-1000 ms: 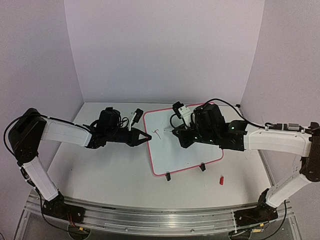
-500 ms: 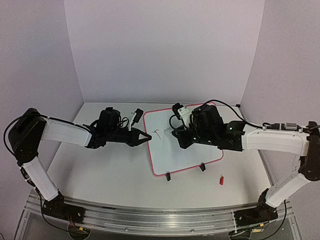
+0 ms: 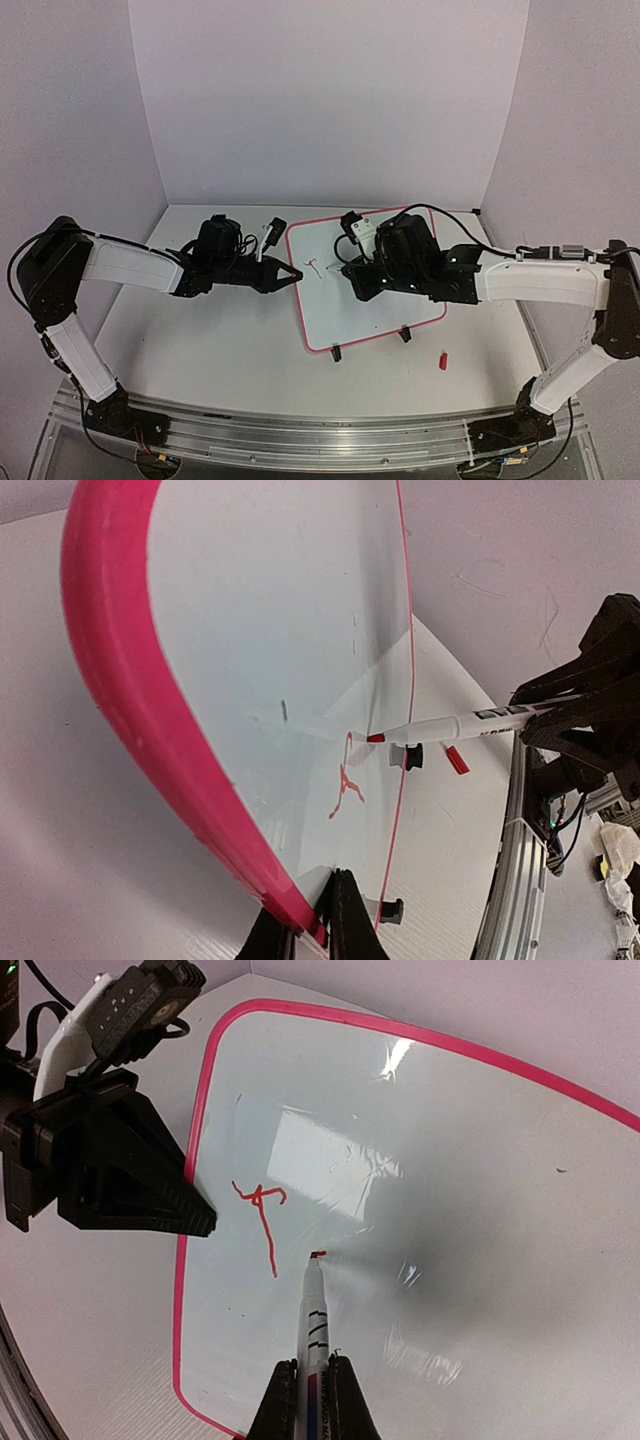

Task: Write a sentence on the whiteboard

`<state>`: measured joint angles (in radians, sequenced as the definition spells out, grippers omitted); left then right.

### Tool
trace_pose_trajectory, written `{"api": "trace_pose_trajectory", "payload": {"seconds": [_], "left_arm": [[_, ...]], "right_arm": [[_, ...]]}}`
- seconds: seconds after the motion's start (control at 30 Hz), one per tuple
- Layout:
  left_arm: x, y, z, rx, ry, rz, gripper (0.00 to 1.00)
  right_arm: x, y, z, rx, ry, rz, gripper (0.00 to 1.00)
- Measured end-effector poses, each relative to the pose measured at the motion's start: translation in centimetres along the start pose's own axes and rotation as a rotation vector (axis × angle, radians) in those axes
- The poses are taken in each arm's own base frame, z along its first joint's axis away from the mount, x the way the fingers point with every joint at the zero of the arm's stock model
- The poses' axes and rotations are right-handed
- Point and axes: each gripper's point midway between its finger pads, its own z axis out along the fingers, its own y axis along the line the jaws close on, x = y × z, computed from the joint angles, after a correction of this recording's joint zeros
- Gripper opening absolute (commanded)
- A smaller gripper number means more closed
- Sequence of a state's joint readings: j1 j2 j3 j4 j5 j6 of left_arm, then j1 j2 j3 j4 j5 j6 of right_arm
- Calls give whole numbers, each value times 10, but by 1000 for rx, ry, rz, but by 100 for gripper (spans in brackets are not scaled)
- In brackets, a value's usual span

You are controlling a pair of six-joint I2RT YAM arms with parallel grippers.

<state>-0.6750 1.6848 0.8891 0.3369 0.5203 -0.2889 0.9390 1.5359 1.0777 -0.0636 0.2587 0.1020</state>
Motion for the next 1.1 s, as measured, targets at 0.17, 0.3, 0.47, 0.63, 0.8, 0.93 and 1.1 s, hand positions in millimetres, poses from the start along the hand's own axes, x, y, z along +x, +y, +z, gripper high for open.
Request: {"api": "trace_pose_trajectory", "payload": {"seconds": [0.17, 0.3, 0.47, 0.63, 0.8, 0.93, 1.1], "left_arm": [[0, 0, 0, -1, 1, -1, 0], [0, 0, 0, -1, 0, -1, 0], [0, 0, 0, -1, 0, 0, 0], [0, 0, 0, -1, 0, 0, 0], [0, 0, 0, -2, 0, 0, 0], [0, 0, 0, -2, 1, 0, 0], [1, 0, 0, -3, 2, -1, 0]], "right_arm": [[-2, 3, 2, -13, -2, 0, 0], [-3, 6, 3, -28, -4, 1, 0], [-1, 6, 3, -29, 3, 0, 0], [5, 7, 3, -37, 30, -4, 0], [9, 8, 2, -39, 47, -6, 0], [11, 6, 1, -27, 55, -12, 0], [12, 5, 0, -14, 58, -23, 0]]}}
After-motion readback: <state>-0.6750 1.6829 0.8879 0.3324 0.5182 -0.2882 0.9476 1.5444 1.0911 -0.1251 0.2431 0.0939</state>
